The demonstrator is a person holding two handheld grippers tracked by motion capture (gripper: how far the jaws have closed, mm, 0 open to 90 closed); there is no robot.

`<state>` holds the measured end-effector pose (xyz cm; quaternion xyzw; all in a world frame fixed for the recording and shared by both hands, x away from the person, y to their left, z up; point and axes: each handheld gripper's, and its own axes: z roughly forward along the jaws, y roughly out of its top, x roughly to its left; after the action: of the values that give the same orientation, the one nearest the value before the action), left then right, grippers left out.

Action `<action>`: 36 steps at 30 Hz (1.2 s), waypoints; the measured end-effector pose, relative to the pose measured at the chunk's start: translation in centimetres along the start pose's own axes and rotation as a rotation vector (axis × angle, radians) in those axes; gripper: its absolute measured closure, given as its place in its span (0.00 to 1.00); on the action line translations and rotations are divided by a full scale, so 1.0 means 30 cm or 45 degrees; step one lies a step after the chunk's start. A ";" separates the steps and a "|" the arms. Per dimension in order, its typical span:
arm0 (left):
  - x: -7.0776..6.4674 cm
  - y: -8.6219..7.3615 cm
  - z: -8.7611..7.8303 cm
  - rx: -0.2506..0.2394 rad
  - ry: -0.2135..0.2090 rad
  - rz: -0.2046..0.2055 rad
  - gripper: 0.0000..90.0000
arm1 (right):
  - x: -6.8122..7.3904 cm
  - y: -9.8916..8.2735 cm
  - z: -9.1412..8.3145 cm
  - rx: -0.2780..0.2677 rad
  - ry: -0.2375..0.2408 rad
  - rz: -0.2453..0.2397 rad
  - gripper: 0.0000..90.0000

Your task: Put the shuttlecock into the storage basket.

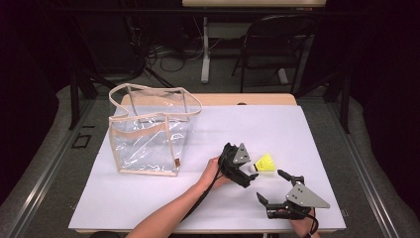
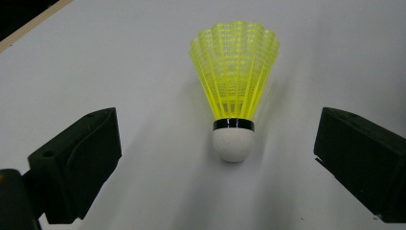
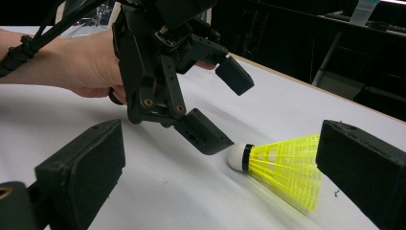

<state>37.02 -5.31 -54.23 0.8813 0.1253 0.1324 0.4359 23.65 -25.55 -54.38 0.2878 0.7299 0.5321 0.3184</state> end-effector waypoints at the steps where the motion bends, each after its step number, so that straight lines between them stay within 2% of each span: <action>1: 0.000 0.000 0.000 0.000 0.000 0.000 0.04 | 0.000 0.000 0.000 0.000 0.000 0.000 0.03; 12: 0.001 0.011 0.042 0.069 -0.036 0.021 0.18 | 0.000 -0.001 0.001 0.003 0.006 0.001 0.03; 20: -0.006 0.011 0.070 0.127 -0.048 0.038 0.37 | 0.000 -0.001 0.000 0.006 0.006 0.001 0.03; 36: -0.010 0.000 0.088 0.166 -0.089 0.032 0.63 | 0.000 -0.001 0.001 0.011 0.011 -0.002 0.03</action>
<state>37.64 -7.34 -55.81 0.9134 0.1073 0.0984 0.3802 23.68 -25.53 -54.43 0.2864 0.7337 0.5298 0.3145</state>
